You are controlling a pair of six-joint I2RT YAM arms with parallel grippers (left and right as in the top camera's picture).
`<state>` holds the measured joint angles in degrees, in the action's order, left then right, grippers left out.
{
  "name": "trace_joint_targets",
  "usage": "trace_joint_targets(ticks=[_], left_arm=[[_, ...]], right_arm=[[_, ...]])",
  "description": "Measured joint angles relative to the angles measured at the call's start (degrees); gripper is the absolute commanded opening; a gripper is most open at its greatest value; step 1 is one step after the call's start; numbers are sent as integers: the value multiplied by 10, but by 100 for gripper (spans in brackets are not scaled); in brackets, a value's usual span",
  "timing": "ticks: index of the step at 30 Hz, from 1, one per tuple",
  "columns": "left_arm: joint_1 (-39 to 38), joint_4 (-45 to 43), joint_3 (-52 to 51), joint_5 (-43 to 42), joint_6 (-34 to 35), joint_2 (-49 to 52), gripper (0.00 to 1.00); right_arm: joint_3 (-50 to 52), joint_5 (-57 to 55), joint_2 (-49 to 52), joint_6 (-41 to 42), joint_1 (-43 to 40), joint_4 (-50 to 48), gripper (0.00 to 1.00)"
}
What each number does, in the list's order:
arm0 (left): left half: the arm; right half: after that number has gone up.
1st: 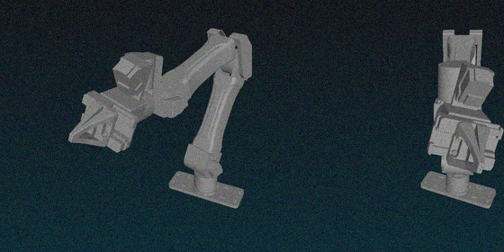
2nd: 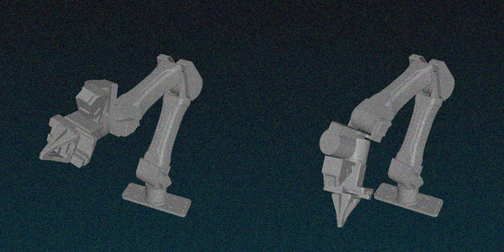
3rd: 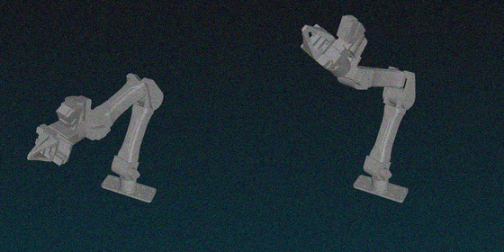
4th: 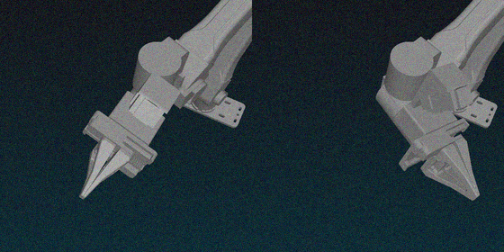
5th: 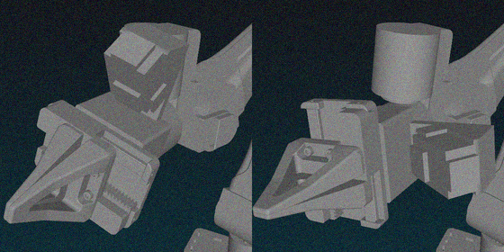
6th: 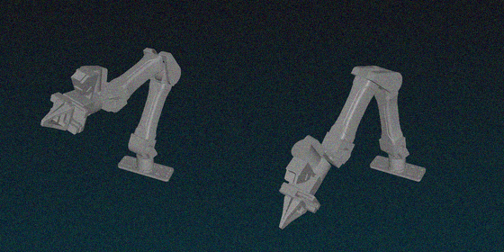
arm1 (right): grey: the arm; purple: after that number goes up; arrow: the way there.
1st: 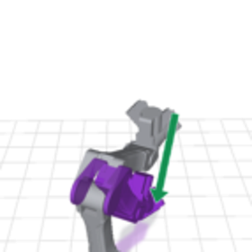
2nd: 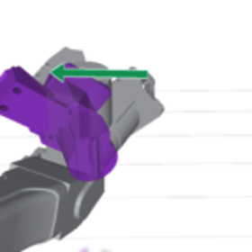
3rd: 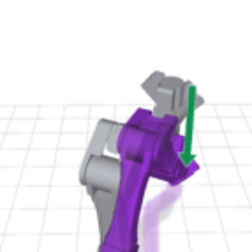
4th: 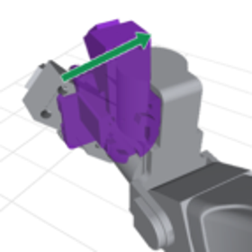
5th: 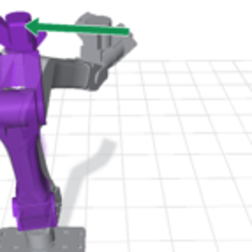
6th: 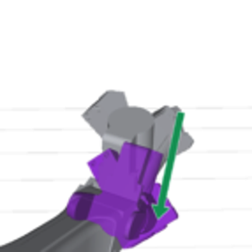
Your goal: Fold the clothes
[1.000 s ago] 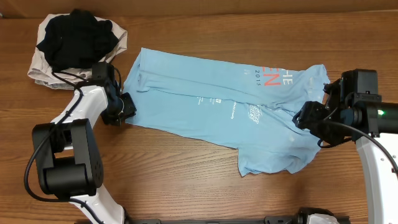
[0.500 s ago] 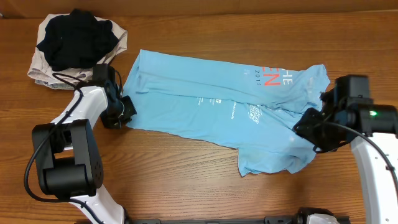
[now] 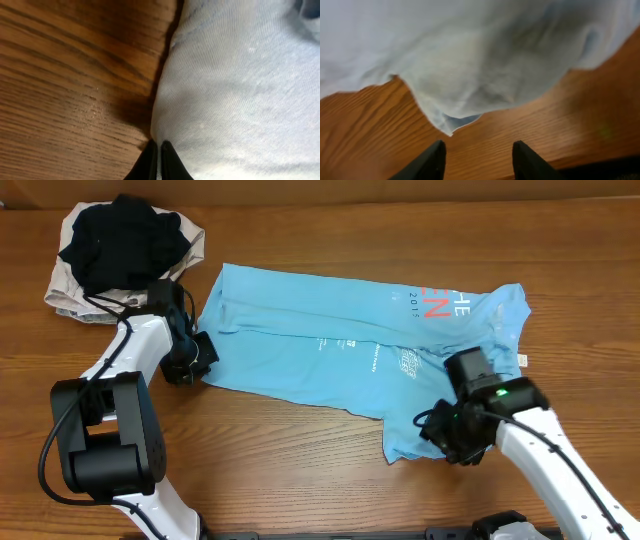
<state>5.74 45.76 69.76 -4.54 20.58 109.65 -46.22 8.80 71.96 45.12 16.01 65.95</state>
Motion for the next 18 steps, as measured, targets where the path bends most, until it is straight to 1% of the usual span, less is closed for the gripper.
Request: trace_joint_targets(ticks=[2,6,8,14,18], left_arm=[[0,-3,0,0,5,0,4],[0,-5,0,0,7,0,4],[0,-6,0,0,8,0,4],[0,-8,0,0,10,0,4],[0,-8,0,0,10,0,4]], right_arm=[[13,-20,0,39,17,-5,54],[33,-72,7,119,30,-17,54],[45,-92,15,146,29,-35,54],[68,-106,55,182,30,-99,53],[73,-105,87,190,30,-107,48]])
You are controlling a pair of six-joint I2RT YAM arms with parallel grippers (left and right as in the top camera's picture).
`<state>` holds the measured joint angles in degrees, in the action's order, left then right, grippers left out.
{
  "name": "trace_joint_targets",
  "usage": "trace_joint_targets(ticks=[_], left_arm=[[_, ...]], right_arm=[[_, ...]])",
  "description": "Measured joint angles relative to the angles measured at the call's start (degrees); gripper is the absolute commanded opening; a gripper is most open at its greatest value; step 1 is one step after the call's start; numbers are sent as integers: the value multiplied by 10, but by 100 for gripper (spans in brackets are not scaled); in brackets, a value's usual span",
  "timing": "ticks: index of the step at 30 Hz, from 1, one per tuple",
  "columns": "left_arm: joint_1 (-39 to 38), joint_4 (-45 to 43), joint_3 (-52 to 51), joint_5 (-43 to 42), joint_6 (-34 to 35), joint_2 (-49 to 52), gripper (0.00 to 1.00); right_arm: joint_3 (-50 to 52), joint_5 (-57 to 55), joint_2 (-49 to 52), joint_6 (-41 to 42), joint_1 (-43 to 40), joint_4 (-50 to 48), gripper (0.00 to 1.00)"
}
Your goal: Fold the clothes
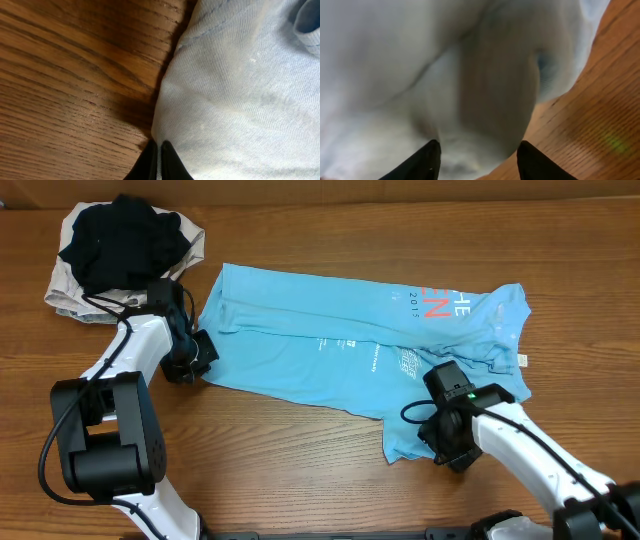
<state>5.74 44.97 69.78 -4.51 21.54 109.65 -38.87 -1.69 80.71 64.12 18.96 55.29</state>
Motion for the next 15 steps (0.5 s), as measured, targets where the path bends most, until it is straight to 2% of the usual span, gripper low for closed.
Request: trace_joint_targets(ticks=[4,5,8,9,10,15], left_arm=[[0,5,0,0,0,0,4],[0,7,0,0,0,0,4],[0,13,0,0,0,0,4],[0,15,0,0,0,0,4],[0,17,0,0,0,0,4],[0,35,3,4,0,0,4]], right_arm=[[0,2,13,5,0,0,42],[0,3,14,5,0,0,38],[1,4,14,4,0,0,19],[2,5,14,3,0,1,6],[3,5,14,3,0,3,4],[5,4,14,6,0,24,4]])
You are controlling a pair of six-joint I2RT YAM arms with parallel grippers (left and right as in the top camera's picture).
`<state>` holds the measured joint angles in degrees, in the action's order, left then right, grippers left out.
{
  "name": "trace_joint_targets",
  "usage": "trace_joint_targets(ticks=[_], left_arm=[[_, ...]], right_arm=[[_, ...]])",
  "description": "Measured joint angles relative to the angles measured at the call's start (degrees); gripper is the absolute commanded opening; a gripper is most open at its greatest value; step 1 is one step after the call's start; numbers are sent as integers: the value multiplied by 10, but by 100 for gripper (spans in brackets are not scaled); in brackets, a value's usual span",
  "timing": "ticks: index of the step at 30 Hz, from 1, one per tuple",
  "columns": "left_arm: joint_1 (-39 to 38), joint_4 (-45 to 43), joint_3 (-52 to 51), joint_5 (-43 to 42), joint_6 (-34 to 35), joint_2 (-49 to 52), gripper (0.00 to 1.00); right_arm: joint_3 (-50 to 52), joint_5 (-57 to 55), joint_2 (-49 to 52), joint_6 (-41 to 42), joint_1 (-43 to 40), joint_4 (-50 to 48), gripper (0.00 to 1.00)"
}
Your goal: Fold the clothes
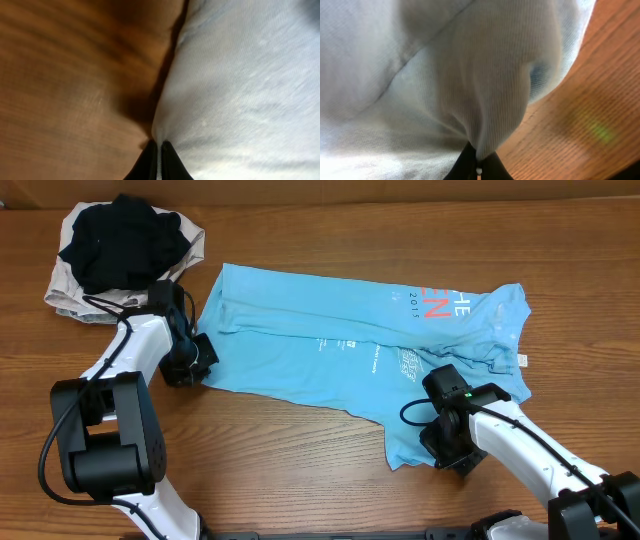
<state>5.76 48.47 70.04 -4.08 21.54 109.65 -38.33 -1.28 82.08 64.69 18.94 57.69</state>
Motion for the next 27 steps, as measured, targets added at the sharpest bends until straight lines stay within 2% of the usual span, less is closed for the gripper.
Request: trace_joint_targets(ticks=[6,13,17,27], left_arm=[[13,96,63,2,0,1,4],[19,184,174,25,-18,1,4],[19,188,195,38,-24,1,4],[19,141,196,43,-25,1,4]], right_arm=[[-16,-4,-17,-7,-8,73,4],[-115,-7,-74,-79,-53,134,5],[-162,-11,-77,-129,-76,127,8],[-211,-16,-39,-248,-159,14,5]])
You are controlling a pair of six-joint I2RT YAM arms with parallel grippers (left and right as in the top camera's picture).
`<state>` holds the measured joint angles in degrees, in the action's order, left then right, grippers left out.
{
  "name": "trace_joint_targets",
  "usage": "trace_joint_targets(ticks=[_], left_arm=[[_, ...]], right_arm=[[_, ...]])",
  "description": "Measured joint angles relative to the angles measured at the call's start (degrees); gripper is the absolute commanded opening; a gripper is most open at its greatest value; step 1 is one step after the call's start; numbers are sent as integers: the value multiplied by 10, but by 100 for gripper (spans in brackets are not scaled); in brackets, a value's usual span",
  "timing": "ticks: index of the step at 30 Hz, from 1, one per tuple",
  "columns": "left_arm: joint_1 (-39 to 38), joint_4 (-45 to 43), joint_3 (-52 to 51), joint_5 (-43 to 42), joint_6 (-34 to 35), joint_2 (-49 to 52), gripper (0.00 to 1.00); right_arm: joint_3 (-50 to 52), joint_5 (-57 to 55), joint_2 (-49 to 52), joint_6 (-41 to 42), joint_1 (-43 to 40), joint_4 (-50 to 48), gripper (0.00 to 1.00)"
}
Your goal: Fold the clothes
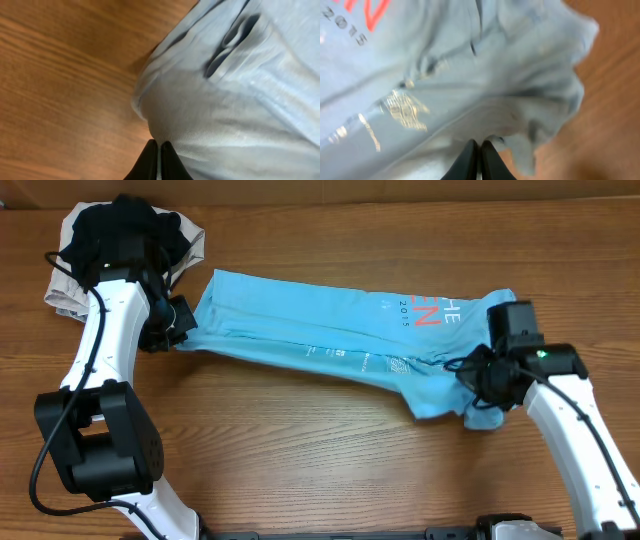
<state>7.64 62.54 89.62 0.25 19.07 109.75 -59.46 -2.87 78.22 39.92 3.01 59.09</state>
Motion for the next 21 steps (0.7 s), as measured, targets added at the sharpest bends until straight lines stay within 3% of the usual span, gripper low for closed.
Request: trace_joint_targets(ticks=[13,21], left_arm=[[-13,-92,0,0,0,0,4],[-24,-155,0,-1,0,0,4]], right_arm=[[-135,-2,122,-87,-19,-47,4],[-146,-3,135,-100,-71,-55,4]])
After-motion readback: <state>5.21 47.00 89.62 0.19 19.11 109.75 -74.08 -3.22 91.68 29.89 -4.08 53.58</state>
